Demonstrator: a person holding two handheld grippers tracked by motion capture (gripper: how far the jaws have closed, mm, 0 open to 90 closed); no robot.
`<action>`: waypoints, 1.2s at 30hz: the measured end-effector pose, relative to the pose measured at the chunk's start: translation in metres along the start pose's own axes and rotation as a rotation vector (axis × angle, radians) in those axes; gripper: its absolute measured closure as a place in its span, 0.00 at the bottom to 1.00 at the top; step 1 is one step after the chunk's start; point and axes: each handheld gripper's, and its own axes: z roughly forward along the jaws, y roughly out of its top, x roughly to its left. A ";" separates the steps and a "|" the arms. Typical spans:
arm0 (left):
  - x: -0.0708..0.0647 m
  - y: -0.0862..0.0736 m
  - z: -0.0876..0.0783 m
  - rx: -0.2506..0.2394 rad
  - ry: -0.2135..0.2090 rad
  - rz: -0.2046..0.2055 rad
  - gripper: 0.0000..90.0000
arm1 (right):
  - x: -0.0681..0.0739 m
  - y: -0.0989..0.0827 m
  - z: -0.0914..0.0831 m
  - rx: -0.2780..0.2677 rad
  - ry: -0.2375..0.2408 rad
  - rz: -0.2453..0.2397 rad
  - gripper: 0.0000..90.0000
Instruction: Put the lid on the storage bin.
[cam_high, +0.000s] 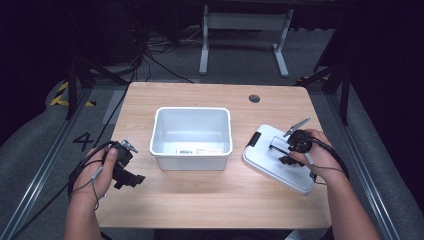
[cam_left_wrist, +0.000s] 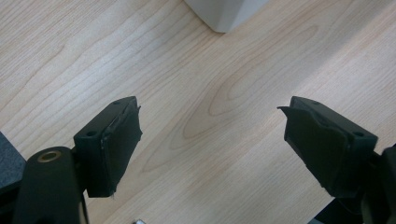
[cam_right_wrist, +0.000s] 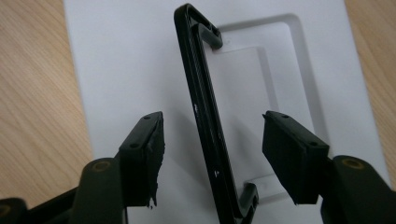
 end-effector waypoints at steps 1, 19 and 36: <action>0.000 0.000 0.000 0.002 0.000 0.003 0.21 | 0.000 0.000 0.003 0.005 -0.002 -0.002 0.49; -0.001 0.002 0.003 0.000 -0.001 0.015 0.21 | -0.002 0.005 0.008 0.026 -0.077 -0.098 0.90; 0.002 -0.001 0.001 -0.011 -0.008 0.006 0.21 | -0.007 0.004 0.004 0.014 -0.040 -0.140 0.94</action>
